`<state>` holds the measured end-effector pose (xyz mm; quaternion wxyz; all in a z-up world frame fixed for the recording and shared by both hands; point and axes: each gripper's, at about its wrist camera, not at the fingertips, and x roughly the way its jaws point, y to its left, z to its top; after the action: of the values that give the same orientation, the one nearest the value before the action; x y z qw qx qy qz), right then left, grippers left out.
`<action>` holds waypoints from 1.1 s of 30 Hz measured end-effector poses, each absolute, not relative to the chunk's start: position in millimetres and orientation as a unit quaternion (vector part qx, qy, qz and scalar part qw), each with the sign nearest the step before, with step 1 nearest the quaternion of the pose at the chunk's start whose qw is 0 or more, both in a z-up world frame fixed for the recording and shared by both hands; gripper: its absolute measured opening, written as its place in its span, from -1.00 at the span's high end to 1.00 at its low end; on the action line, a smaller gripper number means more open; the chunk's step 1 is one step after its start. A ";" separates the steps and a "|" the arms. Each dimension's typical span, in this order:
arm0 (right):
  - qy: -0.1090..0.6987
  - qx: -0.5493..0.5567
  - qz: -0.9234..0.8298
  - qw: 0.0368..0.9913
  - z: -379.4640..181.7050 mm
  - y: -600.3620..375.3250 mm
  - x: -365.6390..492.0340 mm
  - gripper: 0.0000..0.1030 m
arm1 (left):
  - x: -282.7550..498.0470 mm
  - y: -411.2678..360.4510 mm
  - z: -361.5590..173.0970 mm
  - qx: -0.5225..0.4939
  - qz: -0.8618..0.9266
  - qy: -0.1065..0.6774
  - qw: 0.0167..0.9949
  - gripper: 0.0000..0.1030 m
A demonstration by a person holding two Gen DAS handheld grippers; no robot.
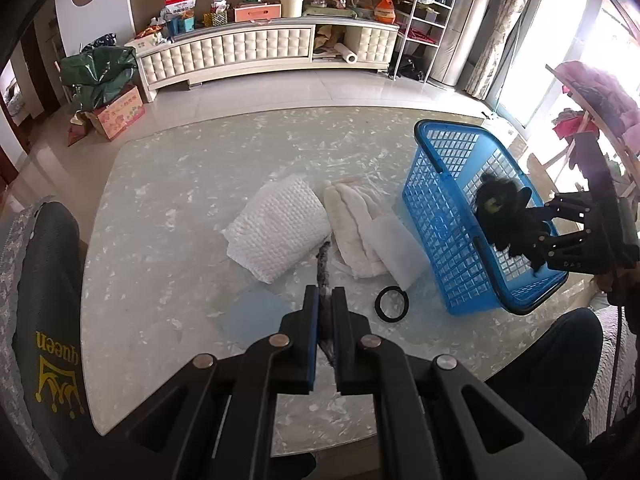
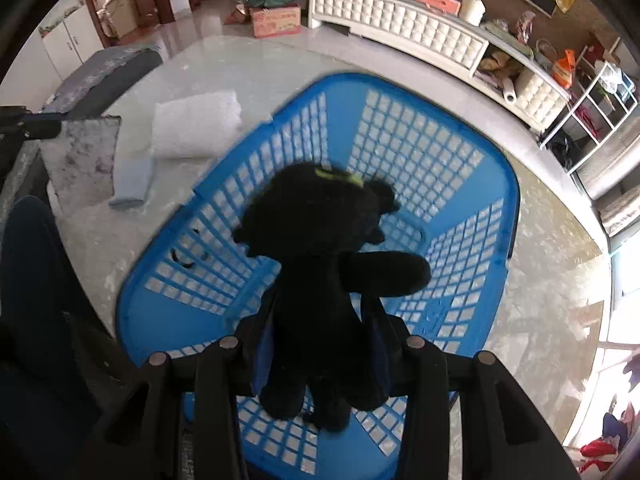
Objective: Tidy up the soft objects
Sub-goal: 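Lower the plush toy into the blue basket and open the right tool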
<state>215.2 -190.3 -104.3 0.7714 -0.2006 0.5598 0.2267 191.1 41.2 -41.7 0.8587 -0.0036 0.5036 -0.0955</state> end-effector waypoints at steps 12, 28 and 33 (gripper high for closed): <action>0.620 -0.204 0.213 0.727 -145.9 -184.9 235.2 0.29 | 192.2 47.4 -51.7 -0.007 -0.093 0.513 0.854 0.90; 0.595 -0.214 0.194 0.750 -127.4 -180.1 214.0 -0.51 | 181.4 45.2 -41.8 -0.008 -0.097 0.501 0.860 0.90; 0.567 -0.218 0.182 0.773 -107.3 -183.2 203.9 -0.78 | 174.1 40.8 -33.0 -0.004 -0.099 0.492 0.865 0.90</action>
<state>203.9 -183.2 -107.3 0.7728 -0.2181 0.5675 0.1820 174.1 40.8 -33.0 0.8649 -0.0044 0.4920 -0.0990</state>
